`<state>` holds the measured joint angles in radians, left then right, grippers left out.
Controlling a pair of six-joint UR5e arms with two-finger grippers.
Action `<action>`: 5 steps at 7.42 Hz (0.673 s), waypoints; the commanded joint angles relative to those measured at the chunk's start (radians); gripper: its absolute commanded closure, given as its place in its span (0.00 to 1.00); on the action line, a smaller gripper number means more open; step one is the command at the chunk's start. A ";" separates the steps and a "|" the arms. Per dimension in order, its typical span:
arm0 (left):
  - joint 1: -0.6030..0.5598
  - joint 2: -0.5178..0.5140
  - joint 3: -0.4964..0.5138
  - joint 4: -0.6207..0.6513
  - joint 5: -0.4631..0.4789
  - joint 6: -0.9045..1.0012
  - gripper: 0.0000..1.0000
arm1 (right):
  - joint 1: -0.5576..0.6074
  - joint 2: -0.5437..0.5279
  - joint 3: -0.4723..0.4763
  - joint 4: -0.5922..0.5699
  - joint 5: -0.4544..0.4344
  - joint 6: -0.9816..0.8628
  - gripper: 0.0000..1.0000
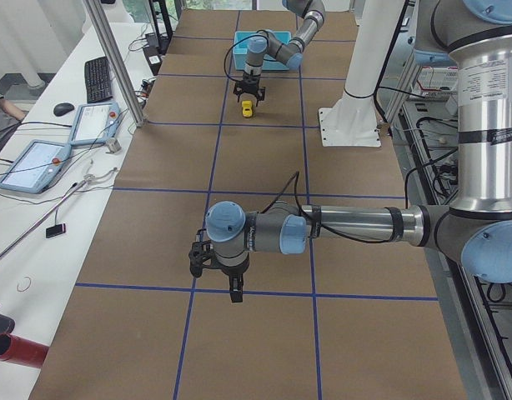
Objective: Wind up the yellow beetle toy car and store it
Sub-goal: 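Lower the right gripper and close it on the yellow car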
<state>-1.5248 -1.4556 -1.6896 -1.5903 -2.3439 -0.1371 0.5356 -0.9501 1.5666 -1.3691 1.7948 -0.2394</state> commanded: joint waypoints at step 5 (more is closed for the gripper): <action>0.000 -0.005 0.008 0.000 0.000 0.001 0.00 | 0.000 0.014 -0.054 0.008 -0.020 0.009 0.43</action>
<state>-1.5248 -1.4596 -1.6818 -1.5907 -2.3439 -0.1378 0.5356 -0.9363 1.5166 -1.3608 1.7743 -0.2363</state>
